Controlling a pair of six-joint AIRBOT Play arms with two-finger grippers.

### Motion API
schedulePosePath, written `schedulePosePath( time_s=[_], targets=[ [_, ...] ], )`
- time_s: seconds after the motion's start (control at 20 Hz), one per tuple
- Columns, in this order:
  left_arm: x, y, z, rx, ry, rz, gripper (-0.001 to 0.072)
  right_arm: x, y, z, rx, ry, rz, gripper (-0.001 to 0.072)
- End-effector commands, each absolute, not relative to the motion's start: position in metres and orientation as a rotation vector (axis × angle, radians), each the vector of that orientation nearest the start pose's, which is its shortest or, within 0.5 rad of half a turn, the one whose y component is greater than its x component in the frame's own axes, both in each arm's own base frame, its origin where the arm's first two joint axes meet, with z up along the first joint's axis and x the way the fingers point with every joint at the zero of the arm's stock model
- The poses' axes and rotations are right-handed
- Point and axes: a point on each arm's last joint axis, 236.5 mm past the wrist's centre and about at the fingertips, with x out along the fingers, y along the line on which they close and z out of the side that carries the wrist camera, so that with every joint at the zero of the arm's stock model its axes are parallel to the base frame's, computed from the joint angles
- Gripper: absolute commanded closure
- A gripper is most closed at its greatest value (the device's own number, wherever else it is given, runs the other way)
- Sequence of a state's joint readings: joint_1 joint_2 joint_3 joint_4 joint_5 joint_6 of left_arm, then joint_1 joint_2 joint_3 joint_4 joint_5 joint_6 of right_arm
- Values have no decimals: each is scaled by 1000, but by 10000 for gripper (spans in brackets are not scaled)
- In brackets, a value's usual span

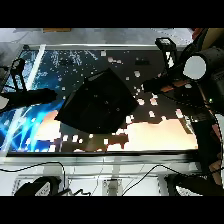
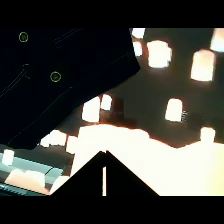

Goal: Fold the clothes and pants, and hang the long-sleeved shirts on hangers.

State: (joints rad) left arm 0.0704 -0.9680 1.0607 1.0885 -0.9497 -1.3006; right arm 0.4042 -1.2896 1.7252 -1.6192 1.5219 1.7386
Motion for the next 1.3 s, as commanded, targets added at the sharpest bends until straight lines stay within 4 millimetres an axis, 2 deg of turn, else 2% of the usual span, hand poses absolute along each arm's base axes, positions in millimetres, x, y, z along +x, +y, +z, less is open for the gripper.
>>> schedulePosePath(
  time_s=[0.0, 0.8, 1.0, 1.1, 1.15, 1.25],
  targets=[
    [389, -61, 135, -205, 783, -288, 699, 374, 148, 182, -97, 1085, 231, 679],
    [389, -61, 135, -206, 783, -288, 700, 374, 148, 182, -97, 1085, 231, 679],
    [390, -69, 137, -243, 779, -309, 700, 379, 150, 185, -94, 1055, 238, 679],
    [388, -67, 127, -231, 814, -307, 700, 383, 152, 187, -136, 1035, 268, 679],
    [384, -59, 116, -185, 856, -289, 699, 381, 151, 184, -203, 1038, 304, 679],
    [368, -34, 88, -52, 979, -234, 698, 363, 144, 164, -330, 1139, 361, 680]
  ],
)
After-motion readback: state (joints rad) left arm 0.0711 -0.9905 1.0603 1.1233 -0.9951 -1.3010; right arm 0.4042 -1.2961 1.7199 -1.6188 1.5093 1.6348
